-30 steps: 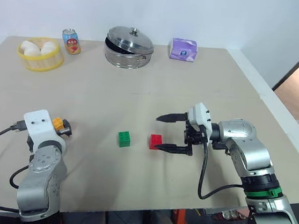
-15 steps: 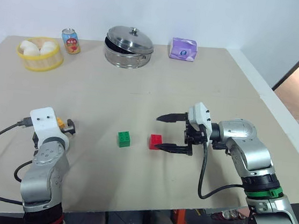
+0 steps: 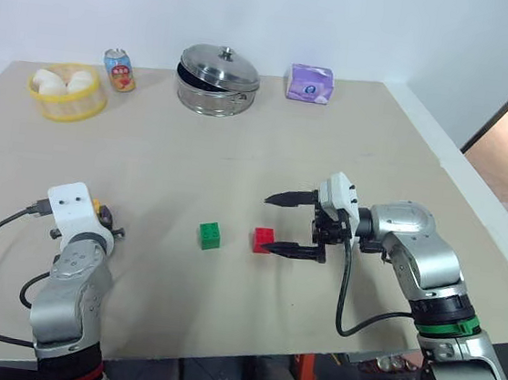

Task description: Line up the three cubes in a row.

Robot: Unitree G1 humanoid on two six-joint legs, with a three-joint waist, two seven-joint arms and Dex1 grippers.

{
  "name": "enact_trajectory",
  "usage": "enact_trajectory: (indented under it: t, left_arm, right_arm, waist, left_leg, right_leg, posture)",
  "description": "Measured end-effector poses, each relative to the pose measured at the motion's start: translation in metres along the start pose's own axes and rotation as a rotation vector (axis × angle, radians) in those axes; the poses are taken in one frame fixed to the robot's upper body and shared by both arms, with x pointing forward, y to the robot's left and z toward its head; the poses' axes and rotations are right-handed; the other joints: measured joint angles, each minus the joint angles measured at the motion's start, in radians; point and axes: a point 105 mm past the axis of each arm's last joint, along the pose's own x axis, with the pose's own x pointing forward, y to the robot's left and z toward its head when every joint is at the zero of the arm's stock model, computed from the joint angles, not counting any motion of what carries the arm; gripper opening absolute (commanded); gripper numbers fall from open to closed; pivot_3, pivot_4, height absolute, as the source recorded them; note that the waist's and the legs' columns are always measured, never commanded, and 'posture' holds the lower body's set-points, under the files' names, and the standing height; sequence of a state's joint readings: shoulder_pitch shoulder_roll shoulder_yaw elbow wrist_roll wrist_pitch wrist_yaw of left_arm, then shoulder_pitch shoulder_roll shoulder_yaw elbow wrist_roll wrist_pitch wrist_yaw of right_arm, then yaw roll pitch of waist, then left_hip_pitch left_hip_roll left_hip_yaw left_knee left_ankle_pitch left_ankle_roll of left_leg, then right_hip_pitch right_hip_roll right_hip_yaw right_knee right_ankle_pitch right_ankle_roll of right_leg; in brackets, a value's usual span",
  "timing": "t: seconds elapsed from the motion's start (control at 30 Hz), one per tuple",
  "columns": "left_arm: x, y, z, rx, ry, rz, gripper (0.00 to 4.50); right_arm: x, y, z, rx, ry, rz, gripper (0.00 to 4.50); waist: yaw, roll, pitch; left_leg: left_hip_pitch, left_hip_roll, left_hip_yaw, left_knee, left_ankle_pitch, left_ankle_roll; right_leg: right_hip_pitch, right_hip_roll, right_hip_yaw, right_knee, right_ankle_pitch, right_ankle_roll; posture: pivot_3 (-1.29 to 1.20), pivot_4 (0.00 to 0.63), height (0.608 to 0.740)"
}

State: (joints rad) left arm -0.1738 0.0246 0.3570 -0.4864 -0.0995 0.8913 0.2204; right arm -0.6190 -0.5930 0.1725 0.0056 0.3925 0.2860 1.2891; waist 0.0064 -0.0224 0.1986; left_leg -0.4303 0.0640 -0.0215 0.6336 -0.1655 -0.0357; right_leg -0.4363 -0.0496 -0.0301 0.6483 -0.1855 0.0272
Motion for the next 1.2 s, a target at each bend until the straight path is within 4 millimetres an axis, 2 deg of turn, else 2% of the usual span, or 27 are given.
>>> enact_trajectory:
  t: [0.23, 0.27, 0.5, 0.7, 0.8, 0.9, 1.07, 1.2]
  left_arm:
    - [0.006, -0.008, 0.009, 0.138, -0.006, -0.185, 1.36]
    - [0.002, -0.026, 0.014, 0.267, -0.005, -0.378, 1.36]
    - [-0.02, -0.05, 0.014, 0.46, 0.027, -0.79, 1.36]
    - [-0.049, -0.07, 0.013, 0.5, 0.048, -1.104, 1.36]
    - [-0.059, -0.072, 0.018, 0.567, 0.035, -1.241, 1.36]
    - [-0.06, -0.072, 0.024, 0.589, 0.025, -1.329, 1.36]
    - [-0.047, -0.055, 0.006, 0.675, 0.122, -1.398, 1.36]
    - [-0.046, -0.053, 0.002, 0.698, 0.128, -1.439, 1.36]
  right_arm:
    - [0.002, 0.0, 0.005, -0.005, -0.027, 0.008, 4.5]
    - [0.002, 0.0, 0.006, -0.007, -0.028, 0.007, 4.5]
    - [-0.001, -0.002, 0.008, -0.03, -0.033, -0.014, 4.5]
    - [-0.002, 0.001, 0.006, -0.039, -0.03, -0.033, 4.5]
    - [-0.002, 0.001, 0.007, -0.047, -0.032, -0.036, 4.5]
    - [-0.002, 0.001, 0.006, -0.045, -0.033, -0.044, 4.5]
    - [-0.002, 0.001, 0.006, -0.048, -0.032, -0.05, 4.5]
    - [-0.002, 0.001, 0.007, -0.05, -0.032, -0.051, 4.5]
  waist:
    - [0.0, 0.0, 0.0]
    - [0.0, -0.002, 0.001]
    - [0.0, -0.002, 0.001]
    - [0.0, -0.002, 0.002]
    - [0.0, -0.002, 0.002]
    - [0.0, -0.002, 0.002]
    - [0.0, -0.002, 0.002]
    - [0.0, -0.002, 0.002]
  left_leg:
    - [-0.001, 0.0, 0.0, 0.0, 0.0, 0.0]
    - [-0.003, 0.0, -0.001, 0.0, -0.001, -0.001]
    - [-0.004, 0.0, 0.0, -0.004, -0.001, -0.001]
    - [-0.003, 0.0, 0.0, -0.006, -0.001, -0.001]
    - [-0.003, 0.0, 0.001, -0.006, -0.001, -0.001]
    - [-0.003, 0.0, 0.001, -0.006, -0.001, -0.001]
    - [-0.003, 0.0, 0.001, -0.008, -0.001, -0.001]
    - [-0.003, 0.0, 0.001, -0.009, -0.001, -0.001]
  right_leg:
    - [-0.001, 0.0, 0.0, 0.0, 0.0, 0.0]
    - [-0.003, 0.001, 0.0, 0.0, 0.0, 0.0]
    - [-0.005, 0.0, 0.001, -0.002, -0.001, -0.002]
    - [-0.005, 0.0, 0.001, -0.002, -0.001, -0.002]
    - [-0.005, 0.0, 0.001, -0.002, -0.001, -0.002]
    - [-0.005, 0.0, 0.0, -0.002, -0.001, -0.002]
    - [-0.006, 0.0, 0.001, -0.002, -0.002, -0.003]
    - [-0.006, 0.0, 0.001, -0.002, -0.003, -0.002]
  posture:
    - [0.0, 0.15, 0.74]
    - [0.0, 0.15, 0.74]
    - [0.0, 0.15, 0.74]
    - [0.0, 0.15, 0.74]
    - [0.0, 0.15, 0.74]
    - [0.0, 0.15, 0.74]
    - [0.0, 0.15, 0.74]
    - [0.0, 0.15, 0.74]
